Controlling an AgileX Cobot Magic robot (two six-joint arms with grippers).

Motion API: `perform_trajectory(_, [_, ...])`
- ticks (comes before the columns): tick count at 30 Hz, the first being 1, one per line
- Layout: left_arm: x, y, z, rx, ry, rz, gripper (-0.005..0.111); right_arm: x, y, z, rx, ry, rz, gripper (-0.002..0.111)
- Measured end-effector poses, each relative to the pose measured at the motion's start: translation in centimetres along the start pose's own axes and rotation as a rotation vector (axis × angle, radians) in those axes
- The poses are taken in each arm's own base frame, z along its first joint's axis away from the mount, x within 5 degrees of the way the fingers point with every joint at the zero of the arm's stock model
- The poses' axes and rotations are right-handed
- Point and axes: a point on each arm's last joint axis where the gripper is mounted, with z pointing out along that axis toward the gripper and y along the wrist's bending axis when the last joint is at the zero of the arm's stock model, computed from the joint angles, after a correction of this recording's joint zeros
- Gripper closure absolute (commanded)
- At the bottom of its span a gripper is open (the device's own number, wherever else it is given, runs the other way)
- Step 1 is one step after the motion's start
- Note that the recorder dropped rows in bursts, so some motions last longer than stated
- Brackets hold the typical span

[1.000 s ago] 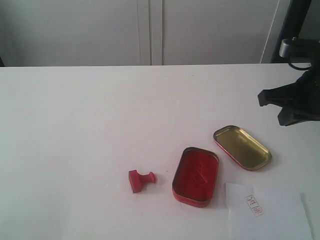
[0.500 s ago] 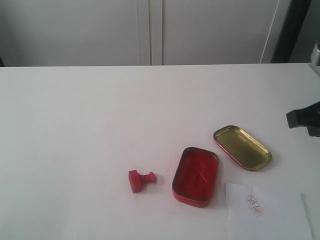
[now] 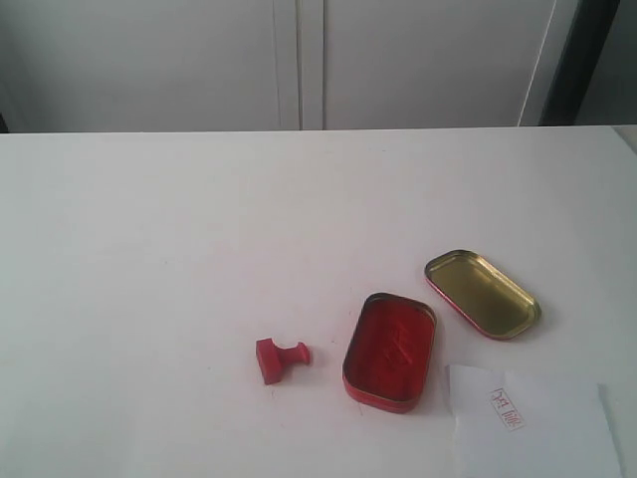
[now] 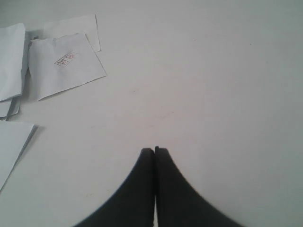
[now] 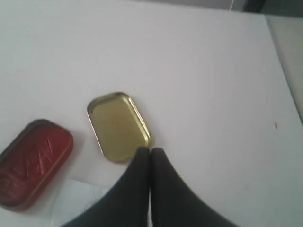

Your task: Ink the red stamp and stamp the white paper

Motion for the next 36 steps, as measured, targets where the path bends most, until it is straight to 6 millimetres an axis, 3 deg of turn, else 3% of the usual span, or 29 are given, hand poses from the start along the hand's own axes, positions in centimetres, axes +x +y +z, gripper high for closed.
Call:
perform_trajectory(4, [0.0, 0.0, 0.0, 0.0, 0.0, 0.0, 0.107, 1.2, 0.0, -1.8, 0.013, -0.185, -0.006, 0.108])
perform_trajectory(8, [0.0, 0.0, 0.0, 0.0, 0.0, 0.0, 0.107, 1.6, 0.0, -1.8, 0.025, -0.307, -0.006, 0.108])
perform_trajectory(27, [0.0, 0.0, 0.0, 0.0, 0.0, 0.0, 0.107, 1.7, 0.0, -1.9, 0.025, -0.321, -0.005, 0.108])
perform_trajectory(36, [0.0, 0.0, 0.0, 0.0, 0.0, 0.0, 0.107, 3.5, 0.2, -8.2, 0.033, -0.657, -0.014, 0.108])
